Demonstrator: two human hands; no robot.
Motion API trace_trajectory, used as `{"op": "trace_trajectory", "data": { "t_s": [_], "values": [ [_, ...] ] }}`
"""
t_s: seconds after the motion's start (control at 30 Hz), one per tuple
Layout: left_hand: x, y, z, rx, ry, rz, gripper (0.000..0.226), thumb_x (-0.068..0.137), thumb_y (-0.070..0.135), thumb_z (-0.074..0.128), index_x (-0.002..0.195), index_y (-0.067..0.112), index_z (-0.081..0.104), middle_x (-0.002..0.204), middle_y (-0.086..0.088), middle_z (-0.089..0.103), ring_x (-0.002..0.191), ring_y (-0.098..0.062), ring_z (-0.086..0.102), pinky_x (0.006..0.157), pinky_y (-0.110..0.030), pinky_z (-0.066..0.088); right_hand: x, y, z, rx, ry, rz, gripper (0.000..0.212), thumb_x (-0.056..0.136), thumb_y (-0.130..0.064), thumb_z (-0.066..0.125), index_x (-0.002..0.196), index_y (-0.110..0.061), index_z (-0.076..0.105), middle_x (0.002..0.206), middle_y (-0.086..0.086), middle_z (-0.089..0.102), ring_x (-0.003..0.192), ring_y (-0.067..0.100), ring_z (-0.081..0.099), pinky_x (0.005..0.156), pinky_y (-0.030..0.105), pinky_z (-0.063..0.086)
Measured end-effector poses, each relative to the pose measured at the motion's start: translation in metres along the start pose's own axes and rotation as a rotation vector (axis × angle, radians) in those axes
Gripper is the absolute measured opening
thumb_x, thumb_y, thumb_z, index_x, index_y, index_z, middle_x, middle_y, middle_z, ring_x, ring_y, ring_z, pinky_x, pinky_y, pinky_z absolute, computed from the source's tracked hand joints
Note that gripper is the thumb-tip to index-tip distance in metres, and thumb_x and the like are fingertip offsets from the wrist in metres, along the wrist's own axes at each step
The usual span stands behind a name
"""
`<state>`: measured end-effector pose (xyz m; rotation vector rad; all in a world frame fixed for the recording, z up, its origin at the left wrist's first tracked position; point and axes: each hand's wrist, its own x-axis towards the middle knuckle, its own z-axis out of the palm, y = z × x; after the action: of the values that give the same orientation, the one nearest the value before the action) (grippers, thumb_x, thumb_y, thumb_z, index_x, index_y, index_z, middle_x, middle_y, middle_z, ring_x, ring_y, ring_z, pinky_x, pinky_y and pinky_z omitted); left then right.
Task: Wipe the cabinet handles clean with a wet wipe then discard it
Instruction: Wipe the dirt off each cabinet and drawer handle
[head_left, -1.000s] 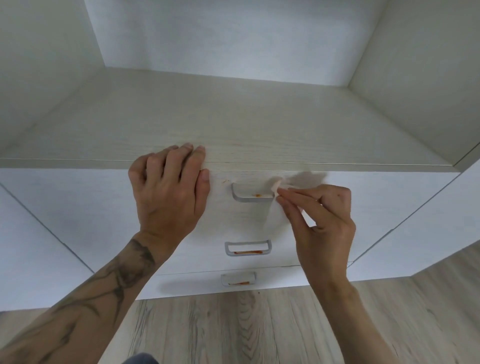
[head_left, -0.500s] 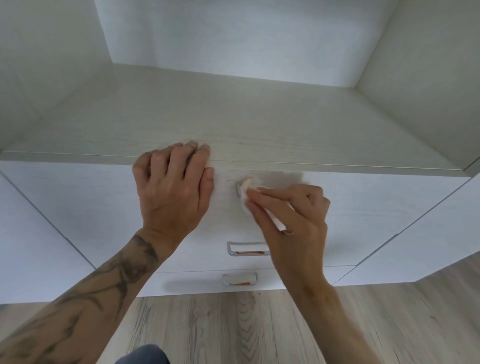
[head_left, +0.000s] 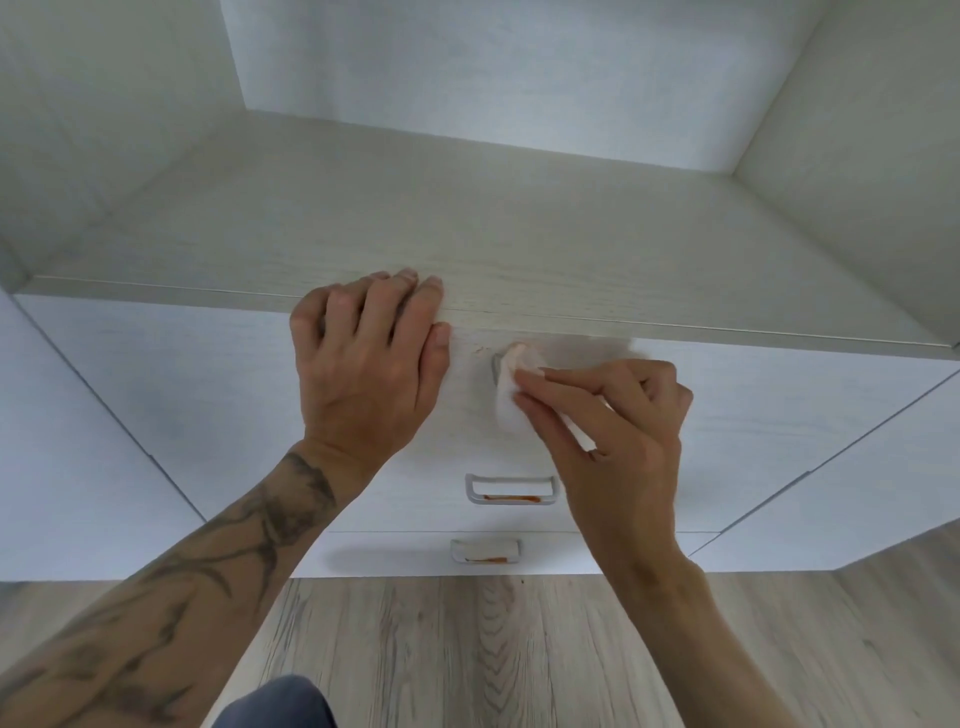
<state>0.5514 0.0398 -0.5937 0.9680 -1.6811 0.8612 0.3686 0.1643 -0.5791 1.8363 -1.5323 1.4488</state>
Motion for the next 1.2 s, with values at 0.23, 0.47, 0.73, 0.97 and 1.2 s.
{"op": "trace_trajectory", "data": {
  "t_s": [0.23,0.47,0.73,0.97,1.2],
  "values": [
    [0.000,0.000,0.000,0.003,0.009,0.004,0.040,0.112,0.033,0.040,0.124,0.011,0.071,0.118,-0.009,0.073,0.107,-0.027,0.056,0.094,-0.046,0.037,-0.002,-0.005,0.002,0.004,0.033,0.078,0.013,0.092,-0.025,0.081,0.105,-0.025,0.083,0.100,-0.014,0.072,0.100,0.020,0.054,0.085,0.043,0.039],
    [0.000,0.000,0.001,0.013,0.020,0.013,0.039,0.111,0.033,0.041,0.124,0.012,0.072,0.118,-0.008,0.073,0.107,-0.027,0.057,0.094,-0.046,0.037,-0.006,-0.011,0.005,-0.030,0.068,0.057,0.010,0.091,-0.024,0.082,0.101,-0.022,0.084,0.098,-0.009,0.074,0.097,0.021,0.054,0.085,0.040,0.039],
    [0.000,0.000,0.001,0.021,0.026,0.018,0.039,0.111,0.033,0.042,0.123,0.011,0.072,0.117,-0.008,0.073,0.107,-0.027,0.057,0.094,-0.045,0.038,0.002,-0.030,0.021,-0.057,0.056,0.103,0.006,0.092,-0.024,0.083,0.097,-0.021,0.084,0.092,-0.010,0.071,0.094,0.021,0.052,0.090,0.033,0.033],
    [0.001,0.001,0.001,0.026,0.032,0.016,0.038,0.111,0.033,0.042,0.123,0.012,0.070,0.118,-0.008,0.073,0.106,-0.027,0.058,0.094,-0.045,0.039,0.002,-0.037,0.024,-0.147,0.134,0.103,0.003,0.093,-0.026,0.084,0.094,-0.023,0.083,0.090,-0.011,0.073,0.093,0.019,0.052,0.090,0.038,0.035],
    [0.002,0.001,0.000,0.029,0.039,0.016,0.039,0.110,0.033,0.042,0.121,0.011,0.073,0.117,-0.008,0.074,0.107,-0.026,0.056,0.094,-0.045,0.039,0.001,-0.036,0.017,-0.206,0.139,0.062,0.003,0.091,-0.026,0.086,0.091,-0.024,0.083,0.093,-0.013,0.075,0.092,0.023,0.057,0.092,0.038,0.033]
  ]
}}
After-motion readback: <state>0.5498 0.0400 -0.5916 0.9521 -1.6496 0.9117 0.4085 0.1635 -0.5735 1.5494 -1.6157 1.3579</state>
